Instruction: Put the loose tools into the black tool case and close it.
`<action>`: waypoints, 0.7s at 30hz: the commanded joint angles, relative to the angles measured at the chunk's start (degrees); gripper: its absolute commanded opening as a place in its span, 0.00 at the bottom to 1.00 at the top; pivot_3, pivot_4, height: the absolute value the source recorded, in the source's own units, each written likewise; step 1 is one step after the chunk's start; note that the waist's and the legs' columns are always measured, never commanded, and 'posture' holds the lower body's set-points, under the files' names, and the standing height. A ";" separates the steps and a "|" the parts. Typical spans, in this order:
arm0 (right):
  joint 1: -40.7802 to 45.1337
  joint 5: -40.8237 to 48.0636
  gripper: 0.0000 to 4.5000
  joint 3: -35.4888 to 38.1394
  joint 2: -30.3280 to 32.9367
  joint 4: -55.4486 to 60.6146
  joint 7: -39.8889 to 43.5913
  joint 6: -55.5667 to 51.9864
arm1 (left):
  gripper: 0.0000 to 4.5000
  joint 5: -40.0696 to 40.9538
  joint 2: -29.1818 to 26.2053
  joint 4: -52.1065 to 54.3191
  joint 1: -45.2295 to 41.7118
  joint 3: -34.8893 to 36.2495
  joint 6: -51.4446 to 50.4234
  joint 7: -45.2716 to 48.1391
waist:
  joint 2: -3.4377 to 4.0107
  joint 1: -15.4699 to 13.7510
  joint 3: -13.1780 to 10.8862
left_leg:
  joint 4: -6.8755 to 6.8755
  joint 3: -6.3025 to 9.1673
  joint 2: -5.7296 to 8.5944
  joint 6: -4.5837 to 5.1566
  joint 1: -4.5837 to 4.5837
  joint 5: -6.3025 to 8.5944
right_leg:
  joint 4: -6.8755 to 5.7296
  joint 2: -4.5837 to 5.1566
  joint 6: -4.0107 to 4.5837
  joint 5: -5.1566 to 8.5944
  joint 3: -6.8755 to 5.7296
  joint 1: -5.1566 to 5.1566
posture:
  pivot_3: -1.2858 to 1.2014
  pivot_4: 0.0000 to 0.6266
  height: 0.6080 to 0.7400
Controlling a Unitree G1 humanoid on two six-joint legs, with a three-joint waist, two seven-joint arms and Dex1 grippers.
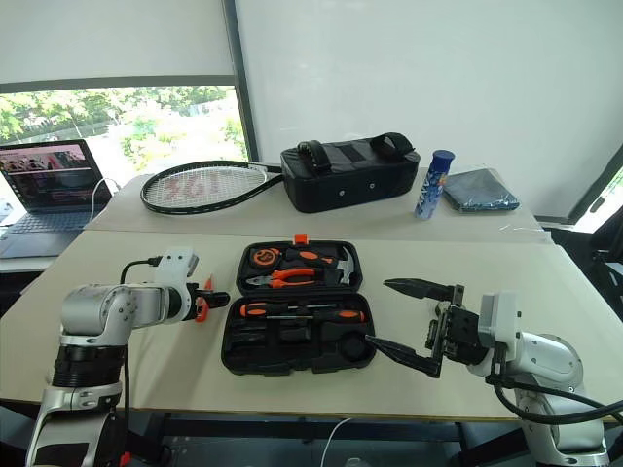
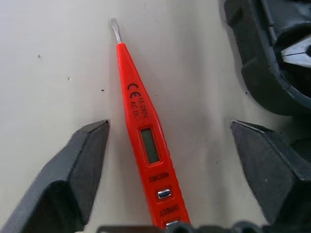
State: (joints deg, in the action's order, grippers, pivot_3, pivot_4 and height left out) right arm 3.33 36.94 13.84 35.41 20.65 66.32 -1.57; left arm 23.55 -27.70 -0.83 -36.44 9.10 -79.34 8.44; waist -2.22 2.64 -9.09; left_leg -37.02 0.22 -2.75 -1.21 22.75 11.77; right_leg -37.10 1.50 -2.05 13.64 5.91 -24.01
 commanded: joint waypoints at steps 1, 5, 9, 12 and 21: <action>1.44 1.43 1.00 0.22 0.87 2.67 -1.67 -1.23 | 0.59 -0.24 0.90 -1.30 1.55 -0.65 -3.61 0.93 | 0.02 -0.02 0.01 | 0.00 0.00 0.00 0.00 0.00 0.00 | 0.00 0.00 0.00 0.00 0.00 0.00 | 0.52 0.24 1.00; 2.99 1.45 1.00 0.19 1.45 2.79 -2.61 -2.28 | 0.25 -1.46 0.15 -1.00 2.57 0.35 -3.58 1.15 | 0.04 -0.07 0.02 | 0.00 -0.02 0.03 0.00 0.00 0.00 | 0.00 0.02 -0.01 0.00 0.05 0.00 | 0.52 0.24 1.00; 4.00 1.42 1.00 0.04 1.97 2.57 -3.16 -2.95 | 0.10 -1.93 -0.27 -0.10 3.94 1.21 -2.36 1.65 | 0.04 -0.07 0.02 | 0.00 -0.02 0.03 0.00 0.01 0.00 | 0.01 0.02 -0.02 0.01 0.05 0.00 | 0.52 0.24 1.00; 4.04 1.36 1.00 -0.03 2.29 2.82 -3.41 -3.27 | 0.10 -1.46 -0.03 1.05 4.74 4.30 3.02 2.95 | 0.10 0.07 0.06 | 0.01 -0.04 0.02 0.00 0.00 0.00 | 0.01 0.01 -0.02 0.01 0.10 -0.01 | 0.52 0.24 1.00; 2.61 2.08 1.00 1.81 3.94 3.57 -3.28 -3.96 | 0.10 5.28 -11.59 6.58 9.47 4.72 37.22 40.10 | -0.17 -0.06 -0.10 | 0.02 -0.06 0.01 -0.07 0.18 -0.04 | 0.04 -0.01 0.01 -0.03 0.12 -0.22 | 0.52 0.24 1.00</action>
State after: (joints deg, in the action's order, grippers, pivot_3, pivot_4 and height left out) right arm 5.89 37.32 13.49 38.72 22.14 63.16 -5.51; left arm 27.35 -37.04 2.30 -26.86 14.62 -50.58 38.72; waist -2.39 2.57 -9.19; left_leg -37.00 0.13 -2.74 -1.28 22.95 11.73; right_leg -37.02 1.51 -2.03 13.61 6.03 -24.24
